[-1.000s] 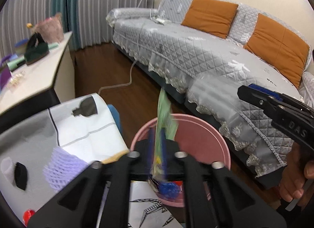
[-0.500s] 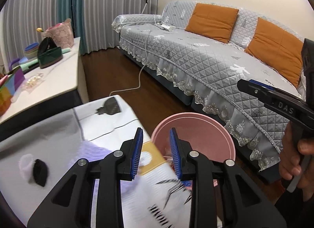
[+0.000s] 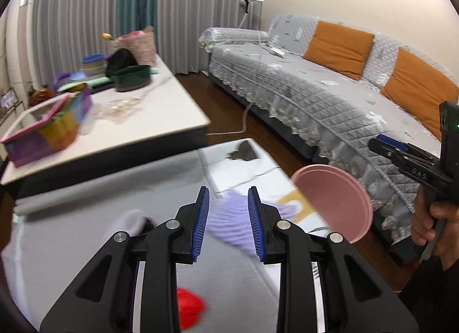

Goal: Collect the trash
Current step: 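Move both open grippers back over the foam nets on the table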

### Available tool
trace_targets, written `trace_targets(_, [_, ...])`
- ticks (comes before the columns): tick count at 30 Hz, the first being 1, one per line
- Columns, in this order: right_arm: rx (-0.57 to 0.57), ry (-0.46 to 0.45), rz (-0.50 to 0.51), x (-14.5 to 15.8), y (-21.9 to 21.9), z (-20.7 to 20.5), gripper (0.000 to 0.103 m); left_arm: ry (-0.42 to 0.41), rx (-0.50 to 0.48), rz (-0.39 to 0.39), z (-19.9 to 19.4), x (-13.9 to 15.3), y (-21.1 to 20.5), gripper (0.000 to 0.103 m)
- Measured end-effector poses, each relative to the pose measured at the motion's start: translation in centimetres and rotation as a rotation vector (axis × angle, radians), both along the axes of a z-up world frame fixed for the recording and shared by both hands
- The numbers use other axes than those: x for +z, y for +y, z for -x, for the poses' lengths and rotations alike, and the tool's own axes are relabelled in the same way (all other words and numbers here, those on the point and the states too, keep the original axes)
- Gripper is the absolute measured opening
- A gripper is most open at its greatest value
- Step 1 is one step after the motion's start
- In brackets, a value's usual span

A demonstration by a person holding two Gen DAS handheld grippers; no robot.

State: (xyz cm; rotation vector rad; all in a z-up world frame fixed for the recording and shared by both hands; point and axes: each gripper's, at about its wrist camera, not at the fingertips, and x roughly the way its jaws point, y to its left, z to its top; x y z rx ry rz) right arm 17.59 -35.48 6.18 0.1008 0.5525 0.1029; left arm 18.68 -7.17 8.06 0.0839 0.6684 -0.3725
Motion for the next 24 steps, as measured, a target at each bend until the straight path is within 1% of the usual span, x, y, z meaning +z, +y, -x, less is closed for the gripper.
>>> trace_targets(3, [0.029,0.003,0.011,-0.3,1.5,-0.3,0.047,-0.010,0.019,-0.017,-0.2,0.1,3.1,0.027])
trace_targets(7, [0.078,0.015,0.036,-0.9,4.0,-0.9,0.047,-0.011,0.051,-0.025,-0.9,-0.8,7.2,0.028])
trace_targets(9, [0.095,0.018,0.051,-1.2,5.1,-1.2,0.047,0.000,0.079,-0.010,-1.3,-1.5,8.8,0.027])
trace_targets(11, [0.103,0.026,0.049,-1.4,5.6,-1.5,0.047,0.034,0.124,0.033,-1.9,-2.6,10.9,0.027])
trace_targets(13, [0.116,0.037,0.043,-1.7,6.3,-2.0,0.047,0.054,0.140,0.050,-2.2,-3.4,11.8,0.027])
trace_targets(17, [0.137,0.063,0.045,-2.6,7.9,-3.0,0.047,0.071,0.129,0.035,-2.9,-4.5,12.2,0.027])
trace_targets(20, [0.155,0.085,0.049,-3.5,8.9,-3.8,0.047,0.090,0.132,0.050,-3.6,-5.5,12.7,0.027])
trace_targets(24, [0.179,0.128,0.067,-5.1,10.2,-5.1,0.047,0.114,0.130,0.048,-4.5,-6.8,12.6,0.027])
